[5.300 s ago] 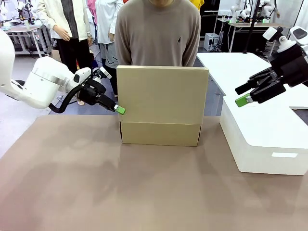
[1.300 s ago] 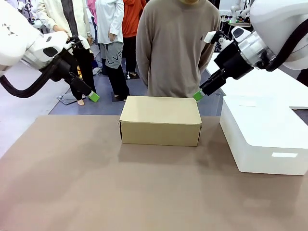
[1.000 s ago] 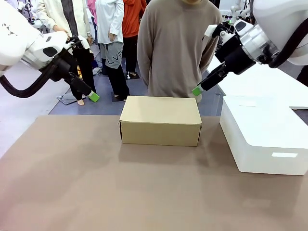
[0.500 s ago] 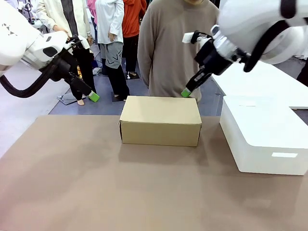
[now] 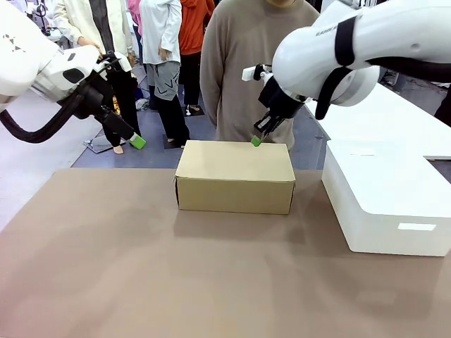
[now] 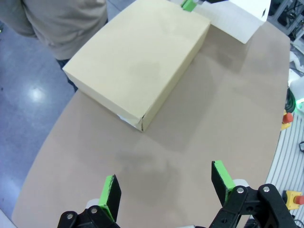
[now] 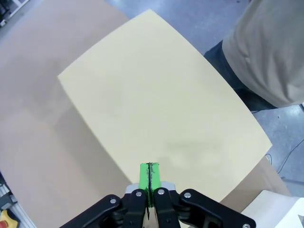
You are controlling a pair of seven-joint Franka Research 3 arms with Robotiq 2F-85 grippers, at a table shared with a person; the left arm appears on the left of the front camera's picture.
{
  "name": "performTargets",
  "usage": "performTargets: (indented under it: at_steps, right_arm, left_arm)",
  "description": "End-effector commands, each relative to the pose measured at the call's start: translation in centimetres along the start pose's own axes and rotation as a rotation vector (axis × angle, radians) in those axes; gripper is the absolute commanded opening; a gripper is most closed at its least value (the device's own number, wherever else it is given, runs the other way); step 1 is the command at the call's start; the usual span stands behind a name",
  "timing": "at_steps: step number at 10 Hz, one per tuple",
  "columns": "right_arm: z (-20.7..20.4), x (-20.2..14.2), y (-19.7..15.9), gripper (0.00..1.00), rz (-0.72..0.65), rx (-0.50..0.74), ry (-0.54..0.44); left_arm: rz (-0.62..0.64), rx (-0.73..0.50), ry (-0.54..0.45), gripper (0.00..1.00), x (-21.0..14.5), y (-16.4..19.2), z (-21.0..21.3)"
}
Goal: Pack the shoes into the box.
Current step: Press down on the lid of the Shoes Box.
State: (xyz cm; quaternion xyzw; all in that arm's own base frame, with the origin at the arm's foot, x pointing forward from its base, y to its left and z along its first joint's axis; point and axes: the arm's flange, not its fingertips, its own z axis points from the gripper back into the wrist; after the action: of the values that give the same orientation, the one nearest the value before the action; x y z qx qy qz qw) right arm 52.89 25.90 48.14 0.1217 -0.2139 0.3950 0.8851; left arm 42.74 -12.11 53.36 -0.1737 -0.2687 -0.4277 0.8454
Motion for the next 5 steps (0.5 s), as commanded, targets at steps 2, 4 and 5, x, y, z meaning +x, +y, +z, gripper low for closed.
performTargets:
  at_steps: [2,4,5]
  right_arm:
    - [-1.4,2.1,-0.6,0.00,-0.046,-0.050,0.025]
    - [-1.0,0.4,-0.3,0.00,-0.013,-0.006,0.011]
    - [-1.0,0.4,-0.3,0.00,-0.013,-0.006,0.011]
  left_arm:
    - [0.001,0.010,0.003,1.00,-0.1,0.1,0.1]
    - [0.001,0.010,0.003,1.00,-0.1,0.1,0.1]
    - [0.001,0.010,0.003,1.00,-0.1,0.1,0.1]
